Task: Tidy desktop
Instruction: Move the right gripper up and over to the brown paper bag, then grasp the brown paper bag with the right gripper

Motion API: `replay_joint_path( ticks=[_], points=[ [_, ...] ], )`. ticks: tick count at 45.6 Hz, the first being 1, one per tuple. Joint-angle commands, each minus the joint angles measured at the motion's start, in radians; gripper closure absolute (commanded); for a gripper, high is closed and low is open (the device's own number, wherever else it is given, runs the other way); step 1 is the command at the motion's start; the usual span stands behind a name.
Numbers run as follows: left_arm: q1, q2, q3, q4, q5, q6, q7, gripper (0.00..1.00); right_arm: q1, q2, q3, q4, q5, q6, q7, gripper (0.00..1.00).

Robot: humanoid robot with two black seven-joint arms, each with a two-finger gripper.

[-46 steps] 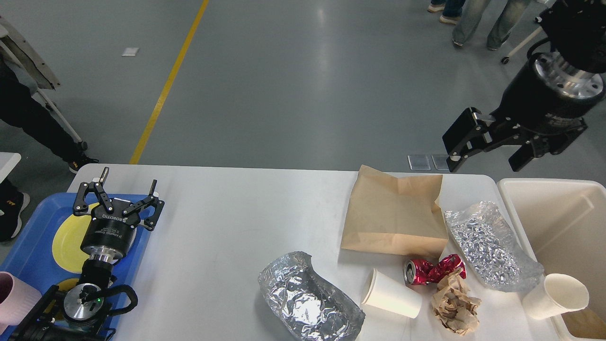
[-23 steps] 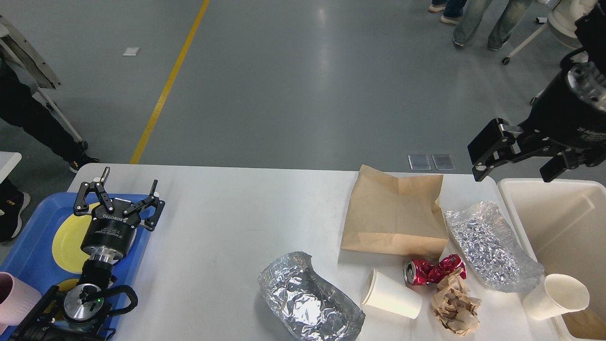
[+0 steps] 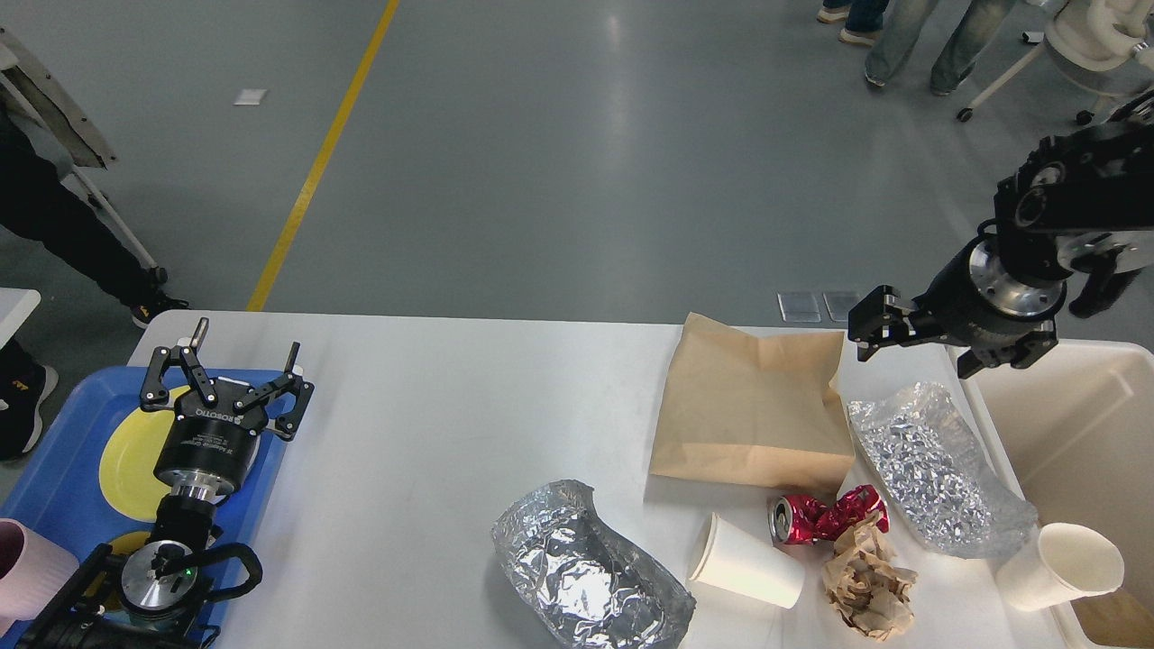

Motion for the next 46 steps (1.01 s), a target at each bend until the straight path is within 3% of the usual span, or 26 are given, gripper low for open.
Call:
replay_joint_path(
  ticks=[1,12,27,37,46],
  points=[
    [0.000,0.000,0.000,0.000,0.001,0.000,0.000,0.03,-0.163,0.019,0.039,-0.132,0.000,-0.078,0.006,0.00],
    [0.000,0.000,0.000,0.000,0.000,0.000,0.000,0.03,-0.450,0.081,0.239,-0.408,0.002,-0.072,0.008,0.00],
    [0.000,0.000,0.000,0.000,0.000,0.000,0.000,0.03,-0.611,0.187,0.293,-0.580,0.000,-0.087,0.010,0.00],
    [0.000,0.000,0.000,0.000,0.000,0.000,0.000,0.03,-0.688,0.256,0.343,-0.611,0.000,-0.197,0.006,0.00],
    [0.000,0.000,0.000,0.000,0.000,0.000,0.000,0.03,-0.754,0.296,0.346,-0.623,0.000,-0.226,0.006,0.00]
  ],
)
